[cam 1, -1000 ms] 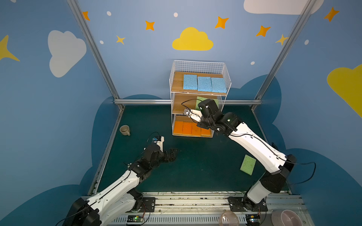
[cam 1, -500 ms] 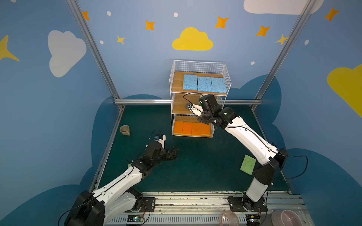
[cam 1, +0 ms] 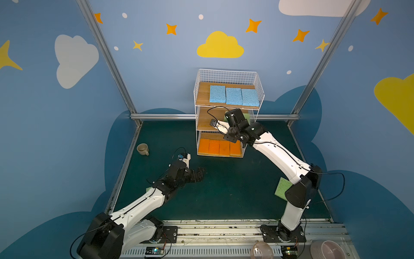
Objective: Place and organize the cleaning sponges onto the shelf
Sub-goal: 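Insert the light-green sponge onto the middle board beside the other green sponge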
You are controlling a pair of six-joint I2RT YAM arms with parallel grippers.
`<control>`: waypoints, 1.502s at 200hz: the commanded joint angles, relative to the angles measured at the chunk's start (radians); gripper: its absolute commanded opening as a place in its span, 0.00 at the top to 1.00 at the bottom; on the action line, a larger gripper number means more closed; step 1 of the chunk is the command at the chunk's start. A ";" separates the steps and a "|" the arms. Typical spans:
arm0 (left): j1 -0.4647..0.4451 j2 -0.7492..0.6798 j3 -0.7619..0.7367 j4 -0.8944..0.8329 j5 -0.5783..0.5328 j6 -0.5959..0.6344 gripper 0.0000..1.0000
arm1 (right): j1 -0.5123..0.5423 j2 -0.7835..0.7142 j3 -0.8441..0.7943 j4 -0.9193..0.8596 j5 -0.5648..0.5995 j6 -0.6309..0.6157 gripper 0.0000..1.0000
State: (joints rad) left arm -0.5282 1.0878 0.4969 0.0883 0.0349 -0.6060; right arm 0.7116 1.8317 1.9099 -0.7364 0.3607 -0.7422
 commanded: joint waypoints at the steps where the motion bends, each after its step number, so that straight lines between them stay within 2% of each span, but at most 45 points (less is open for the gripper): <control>1: 0.006 0.004 0.020 0.019 0.013 0.015 0.00 | -0.019 0.011 0.041 0.027 -0.019 -0.001 1.00; 100: 0.014 0.030 0.019 0.041 0.022 0.013 0.00 | -0.040 0.028 0.057 0.054 -0.031 -0.009 1.00; 156: 0.016 0.026 0.014 0.039 0.022 0.010 0.00 | -0.004 0.019 0.055 0.061 -0.065 -0.026 1.00; 229: 0.017 0.011 0.007 0.031 0.021 0.009 0.00 | -0.014 0.098 0.154 0.045 0.012 -0.025 1.00; 300: 0.017 0.008 0.004 0.034 0.024 0.005 0.00 | -0.044 0.106 0.163 0.026 -0.014 -0.025 1.00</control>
State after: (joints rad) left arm -0.5171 1.1072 0.4969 0.1143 0.0509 -0.6064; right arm 0.6827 1.9274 2.0438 -0.7021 0.3542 -0.7673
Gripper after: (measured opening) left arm 0.997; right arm 0.048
